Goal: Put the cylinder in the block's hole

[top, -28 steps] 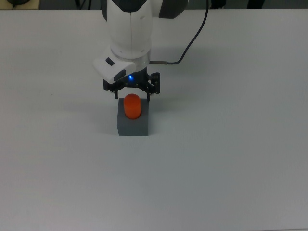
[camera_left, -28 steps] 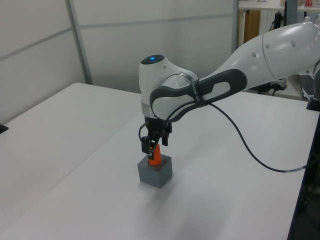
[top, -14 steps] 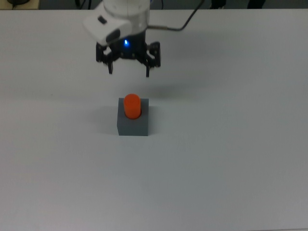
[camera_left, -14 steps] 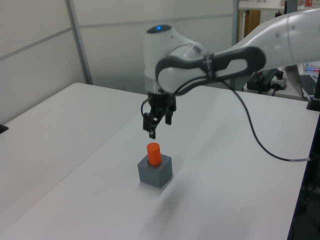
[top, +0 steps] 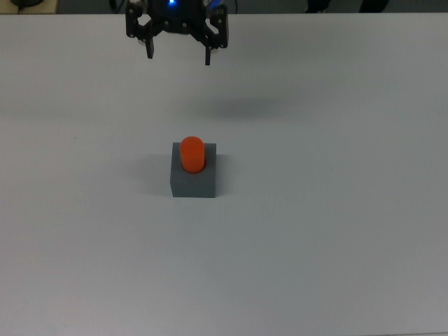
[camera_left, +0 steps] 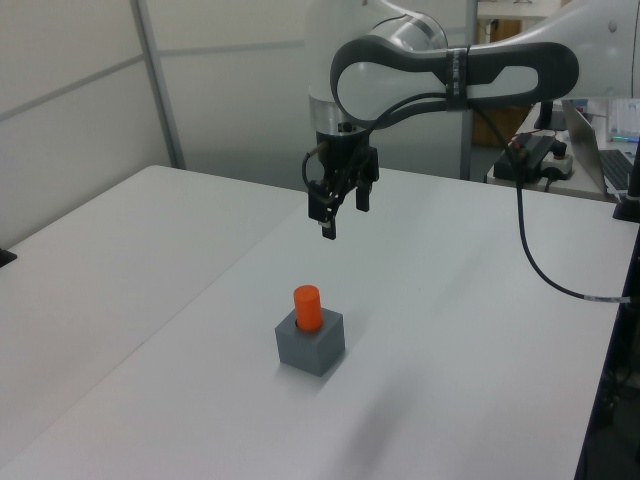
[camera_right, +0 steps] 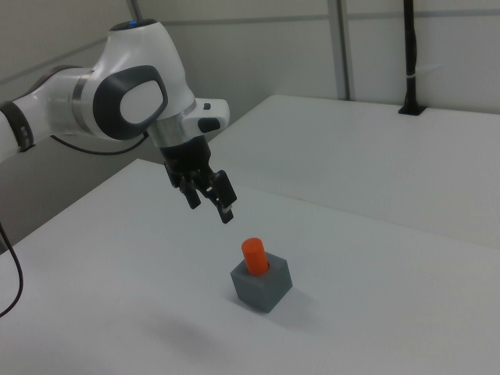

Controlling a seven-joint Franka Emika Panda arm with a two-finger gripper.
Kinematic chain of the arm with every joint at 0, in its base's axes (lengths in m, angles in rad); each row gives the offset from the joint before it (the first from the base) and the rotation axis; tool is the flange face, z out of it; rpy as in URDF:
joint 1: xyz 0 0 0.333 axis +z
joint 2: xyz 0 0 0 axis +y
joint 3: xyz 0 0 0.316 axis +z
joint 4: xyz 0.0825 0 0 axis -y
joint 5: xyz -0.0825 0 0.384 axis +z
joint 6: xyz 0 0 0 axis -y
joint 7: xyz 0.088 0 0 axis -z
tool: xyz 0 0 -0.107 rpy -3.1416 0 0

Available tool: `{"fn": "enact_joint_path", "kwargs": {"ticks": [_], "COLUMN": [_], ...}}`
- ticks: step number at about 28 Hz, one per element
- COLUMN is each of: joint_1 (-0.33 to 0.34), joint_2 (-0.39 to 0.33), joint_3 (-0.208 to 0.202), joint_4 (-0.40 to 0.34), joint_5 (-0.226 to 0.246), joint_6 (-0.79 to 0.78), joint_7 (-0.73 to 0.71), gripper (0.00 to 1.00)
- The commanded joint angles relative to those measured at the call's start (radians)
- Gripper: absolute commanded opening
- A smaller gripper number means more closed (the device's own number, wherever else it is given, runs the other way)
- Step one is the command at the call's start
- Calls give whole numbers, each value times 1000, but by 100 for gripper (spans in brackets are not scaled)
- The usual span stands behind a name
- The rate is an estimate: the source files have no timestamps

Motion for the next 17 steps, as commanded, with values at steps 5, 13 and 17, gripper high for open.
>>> {"fn": "enact_joint_path", "kwargs": {"ticks": [5,13,17], "joint_1": [-2,0,1], "joint_2": [-6,-6,-9], "joint_3": [-17,-26,-23], "joint_4": [8,8,8], "joint_5": [-2,-2,-2], "joint_6": [-18,-18,-21], "joint_7": [10,9,13], "gripper": [100,100,100]}}
